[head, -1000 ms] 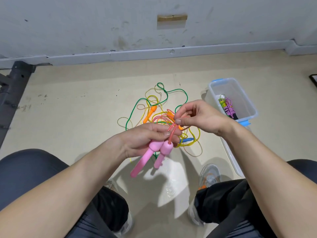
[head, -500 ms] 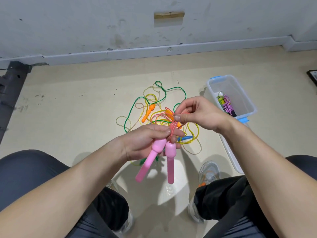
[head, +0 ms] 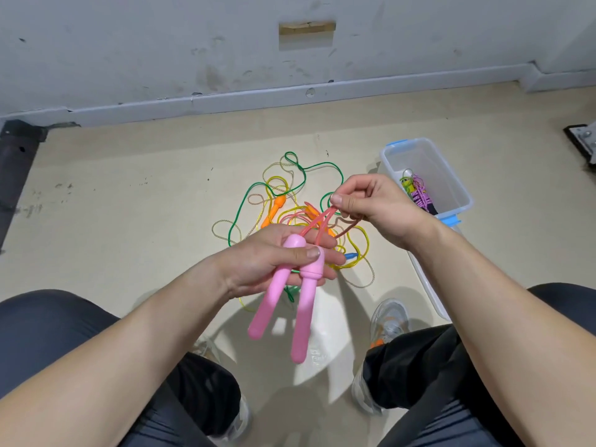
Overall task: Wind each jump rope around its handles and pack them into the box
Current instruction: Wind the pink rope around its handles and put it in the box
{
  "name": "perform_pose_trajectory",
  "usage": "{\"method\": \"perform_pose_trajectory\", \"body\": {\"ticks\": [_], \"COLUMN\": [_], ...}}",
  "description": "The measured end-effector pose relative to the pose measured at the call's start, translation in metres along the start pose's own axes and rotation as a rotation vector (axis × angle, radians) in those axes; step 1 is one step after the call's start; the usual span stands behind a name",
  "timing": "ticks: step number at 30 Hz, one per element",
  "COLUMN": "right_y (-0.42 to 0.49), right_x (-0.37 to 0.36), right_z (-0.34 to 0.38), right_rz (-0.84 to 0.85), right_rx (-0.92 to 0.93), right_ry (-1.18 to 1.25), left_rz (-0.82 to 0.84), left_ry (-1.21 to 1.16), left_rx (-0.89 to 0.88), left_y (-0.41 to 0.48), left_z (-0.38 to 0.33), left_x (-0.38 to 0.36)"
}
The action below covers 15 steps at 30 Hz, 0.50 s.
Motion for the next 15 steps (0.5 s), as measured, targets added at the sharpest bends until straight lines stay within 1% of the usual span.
{"method": "perform_pose_trajectory", "body": {"ticks": [3,5,8,12,15], "right_y": [0.000,0.001,0.004,0.004,0.002], "right_x": [0.003,0.006,0.006,-0.015,-0.030], "right_z": [-0.005,-0.012,-0.028,-0.043,-0.044], "right_rz": [-0.027,-0.080,-0.169,-0.155,-0.178], "right_rx": [-0.027,-0.052,-0.091,-0.117,-0.072], "right_ry": [0.063,0.047,-0.052,-0.228,-0.370], "left_rz": [-0.038,-0.114,-0.295,-0.527,-0.623], "left_ry": [0.028,-0.015,0.029,0.024,0.088], "left_rx": [-0.012,-0.077,-0.147,-0.200,-0.199], "left_y": [-0.001,0.000,0.001,0.001,0.000], "left_z": [-0.009,-0.018,-0.027,-0.024,-0.022], "left_x": [0.007,0.015,0.034,0.058,0.069]}}
Point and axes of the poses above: each hand's wrist, its own y-axis towards the middle knuckle, its own x-axis out of the back of the hand, z = x × y, the point moved 8 cm from there along y, towards the middle knuckle, and after that the axes turned 12 degrees about -x, right-handed, at the moved point
